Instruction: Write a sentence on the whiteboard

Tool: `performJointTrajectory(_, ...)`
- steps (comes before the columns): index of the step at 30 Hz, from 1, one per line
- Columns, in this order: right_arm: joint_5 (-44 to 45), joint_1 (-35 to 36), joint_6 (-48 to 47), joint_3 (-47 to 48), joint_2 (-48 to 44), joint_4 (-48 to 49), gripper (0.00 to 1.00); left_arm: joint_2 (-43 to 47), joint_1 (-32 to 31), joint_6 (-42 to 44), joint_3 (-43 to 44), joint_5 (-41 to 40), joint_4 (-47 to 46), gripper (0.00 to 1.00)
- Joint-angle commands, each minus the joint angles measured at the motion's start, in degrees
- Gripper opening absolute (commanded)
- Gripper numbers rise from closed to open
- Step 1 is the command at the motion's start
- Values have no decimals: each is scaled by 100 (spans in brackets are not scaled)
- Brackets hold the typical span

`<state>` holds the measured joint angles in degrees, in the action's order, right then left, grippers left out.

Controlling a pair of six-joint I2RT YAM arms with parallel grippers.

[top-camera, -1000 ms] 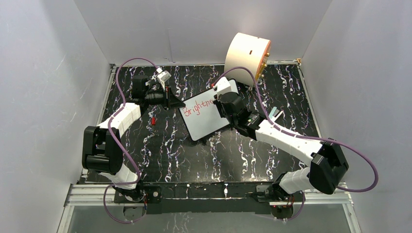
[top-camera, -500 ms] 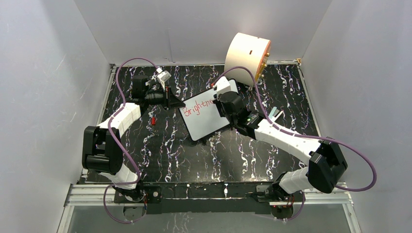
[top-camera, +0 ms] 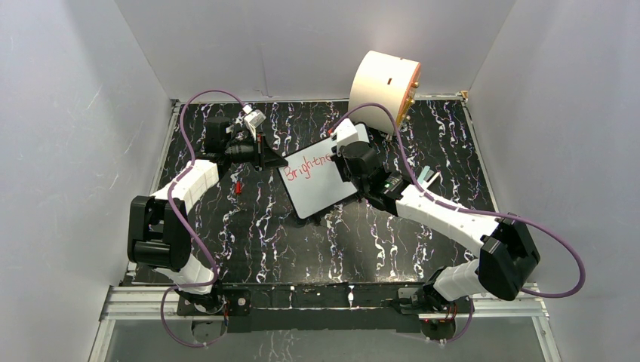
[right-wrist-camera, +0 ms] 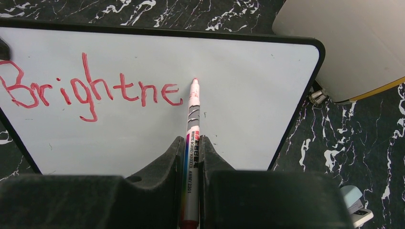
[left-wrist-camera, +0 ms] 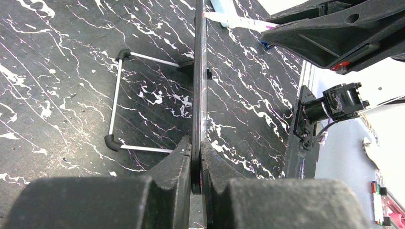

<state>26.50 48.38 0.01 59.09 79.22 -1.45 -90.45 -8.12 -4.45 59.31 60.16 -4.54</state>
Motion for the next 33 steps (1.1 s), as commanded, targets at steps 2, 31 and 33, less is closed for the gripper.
performJointTrajectory(2, -234, -11, 8, 77, -135, 319, 0, -131, -146, 230, -50, -207, 423, 0)
performJointTrajectory(31, 68, -9, 8, -99, -136, -179, 0, -139, -146, 231, -37, -216, 420, 0)
performJointTrajectory(33, 161, -9, 8, -96, -140, -197, 0, -143, -146, 231, -37, -215, 425, 0)
